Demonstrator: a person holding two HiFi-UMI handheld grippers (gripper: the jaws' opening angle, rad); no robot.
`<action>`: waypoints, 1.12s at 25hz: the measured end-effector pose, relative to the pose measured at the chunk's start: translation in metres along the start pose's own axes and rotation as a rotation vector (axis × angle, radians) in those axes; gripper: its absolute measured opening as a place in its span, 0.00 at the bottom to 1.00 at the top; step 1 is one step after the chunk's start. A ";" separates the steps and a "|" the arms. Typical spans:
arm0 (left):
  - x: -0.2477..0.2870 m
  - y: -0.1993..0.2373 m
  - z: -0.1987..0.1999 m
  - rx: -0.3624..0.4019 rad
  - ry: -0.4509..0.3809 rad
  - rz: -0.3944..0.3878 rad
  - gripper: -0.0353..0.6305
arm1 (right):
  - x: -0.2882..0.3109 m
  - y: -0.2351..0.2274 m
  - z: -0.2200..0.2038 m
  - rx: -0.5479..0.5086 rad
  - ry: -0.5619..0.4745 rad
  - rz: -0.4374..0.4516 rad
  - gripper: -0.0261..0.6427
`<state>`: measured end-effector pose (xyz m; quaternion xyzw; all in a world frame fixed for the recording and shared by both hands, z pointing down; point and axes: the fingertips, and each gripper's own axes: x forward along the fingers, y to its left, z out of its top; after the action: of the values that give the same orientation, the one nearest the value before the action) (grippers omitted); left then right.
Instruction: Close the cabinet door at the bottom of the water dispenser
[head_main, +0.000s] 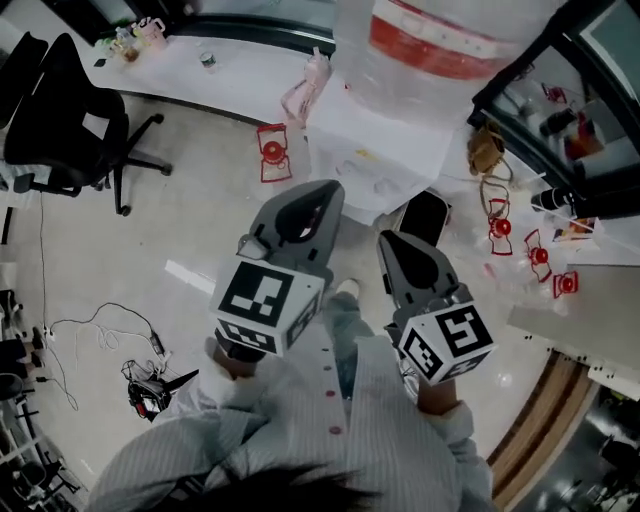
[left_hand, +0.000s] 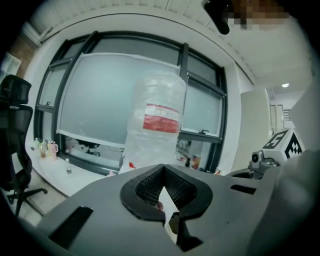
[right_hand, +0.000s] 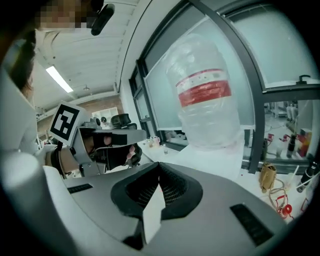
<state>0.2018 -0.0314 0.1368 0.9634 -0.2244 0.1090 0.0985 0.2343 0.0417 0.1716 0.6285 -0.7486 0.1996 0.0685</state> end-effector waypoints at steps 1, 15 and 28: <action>0.002 0.006 -0.003 -0.012 0.003 0.030 0.07 | 0.004 -0.002 -0.003 -0.002 0.018 0.028 0.06; -0.025 0.084 -0.052 -0.108 0.079 0.301 0.07 | 0.074 0.015 -0.033 -0.003 0.161 0.235 0.06; -0.050 0.147 -0.110 -0.184 0.141 0.364 0.07 | 0.154 0.041 -0.079 -0.030 0.284 0.268 0.06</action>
<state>0.0728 -0.1135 0.2498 0.8838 -0.3963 0.1711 0.1803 0.1519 -0.0630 0.2896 0.4875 -0.8115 0.2823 0.1557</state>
